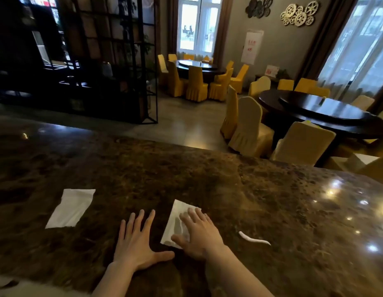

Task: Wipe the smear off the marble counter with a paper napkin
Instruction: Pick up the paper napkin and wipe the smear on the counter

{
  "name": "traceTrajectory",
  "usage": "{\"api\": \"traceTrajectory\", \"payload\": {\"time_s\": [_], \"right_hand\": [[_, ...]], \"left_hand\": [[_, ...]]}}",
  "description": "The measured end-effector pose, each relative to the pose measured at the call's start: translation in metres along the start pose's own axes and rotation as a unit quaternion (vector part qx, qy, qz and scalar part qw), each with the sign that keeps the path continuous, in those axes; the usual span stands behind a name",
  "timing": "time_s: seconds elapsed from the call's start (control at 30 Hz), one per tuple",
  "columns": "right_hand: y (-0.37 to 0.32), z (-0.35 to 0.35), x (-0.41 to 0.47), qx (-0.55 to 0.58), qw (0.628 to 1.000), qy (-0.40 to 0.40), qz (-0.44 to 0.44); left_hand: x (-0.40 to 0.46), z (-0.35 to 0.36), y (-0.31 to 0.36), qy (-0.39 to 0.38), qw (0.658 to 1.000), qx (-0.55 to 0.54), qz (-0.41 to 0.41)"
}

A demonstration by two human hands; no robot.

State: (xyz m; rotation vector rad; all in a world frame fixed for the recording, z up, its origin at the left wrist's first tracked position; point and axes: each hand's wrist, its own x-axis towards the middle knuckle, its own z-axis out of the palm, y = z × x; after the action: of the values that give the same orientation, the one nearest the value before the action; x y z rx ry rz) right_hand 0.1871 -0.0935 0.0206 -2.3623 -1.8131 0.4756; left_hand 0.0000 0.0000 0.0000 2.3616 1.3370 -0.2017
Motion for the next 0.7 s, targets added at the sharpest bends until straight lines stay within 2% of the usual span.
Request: {"api": "traceTrajectory", "payload": {"time_s": [0.2,0.4,0.6,0.7], "right_hand": [[-0.026,0.018,0.011,-0.016,1.000,-0.009,-0.021],[-0.016,0.021,0.004,-0.022,0.999,0.005,-0.036],[0.004,0.016,-0.014,-0.023,0.989,0.118,-0.087],[0.022,0.009,-0.029,0.080,0.983,0.162,-0.022]], "left_hand": [[0.003,0.009,-0.031,0.001,1.000,0.020,0.000],[0.007,0.019,-0.039,0.007,1.000,0.014,0.004],[0.015,0.022,-0.017,0.007,0.999,0.025,0.045],[0.021,0.028,0.008,0.007,0.997,0.019,0.070]]}}
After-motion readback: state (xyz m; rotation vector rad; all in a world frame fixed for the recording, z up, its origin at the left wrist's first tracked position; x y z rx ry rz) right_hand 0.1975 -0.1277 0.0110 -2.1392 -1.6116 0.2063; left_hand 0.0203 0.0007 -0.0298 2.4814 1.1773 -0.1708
